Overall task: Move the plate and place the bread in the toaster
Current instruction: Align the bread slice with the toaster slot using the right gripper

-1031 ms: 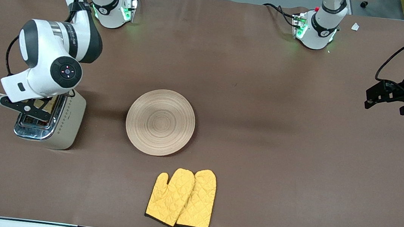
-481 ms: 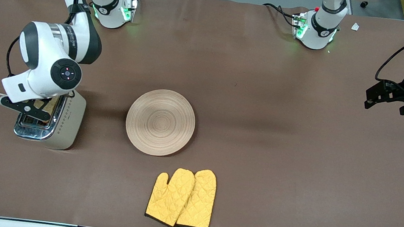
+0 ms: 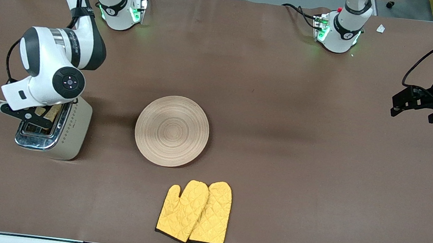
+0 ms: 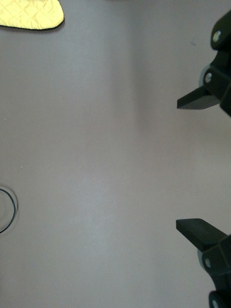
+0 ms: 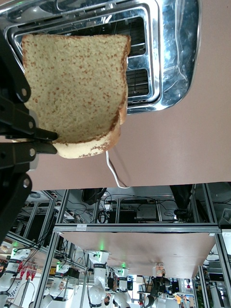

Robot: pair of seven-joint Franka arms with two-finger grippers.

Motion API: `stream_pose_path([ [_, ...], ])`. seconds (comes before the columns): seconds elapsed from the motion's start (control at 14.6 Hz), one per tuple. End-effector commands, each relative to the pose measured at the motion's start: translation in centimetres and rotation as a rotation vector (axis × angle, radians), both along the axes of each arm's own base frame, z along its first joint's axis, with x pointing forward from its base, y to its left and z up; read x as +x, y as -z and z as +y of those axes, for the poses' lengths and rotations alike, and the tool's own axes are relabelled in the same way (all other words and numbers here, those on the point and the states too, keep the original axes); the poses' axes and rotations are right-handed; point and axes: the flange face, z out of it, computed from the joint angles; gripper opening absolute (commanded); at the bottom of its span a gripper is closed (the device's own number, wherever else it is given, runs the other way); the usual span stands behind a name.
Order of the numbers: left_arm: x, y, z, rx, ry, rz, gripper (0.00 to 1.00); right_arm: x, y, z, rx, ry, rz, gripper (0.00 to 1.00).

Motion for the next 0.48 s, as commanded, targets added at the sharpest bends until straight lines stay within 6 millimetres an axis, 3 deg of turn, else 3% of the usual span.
stream_pose_path([
  [0.0,0.1,-0.5,-0.1,0.01,-0.015,-0.007,1.0,-0.8,0.1,0.0,-0.004,-0.014,-0.018,0.0],
  [0.41,0.1,-0.5,-0.1,0.01,-0.015,-0.007,1.0,0.4,-0.1,0.1,-0.021,-0.077,-0.068,0.0],
])
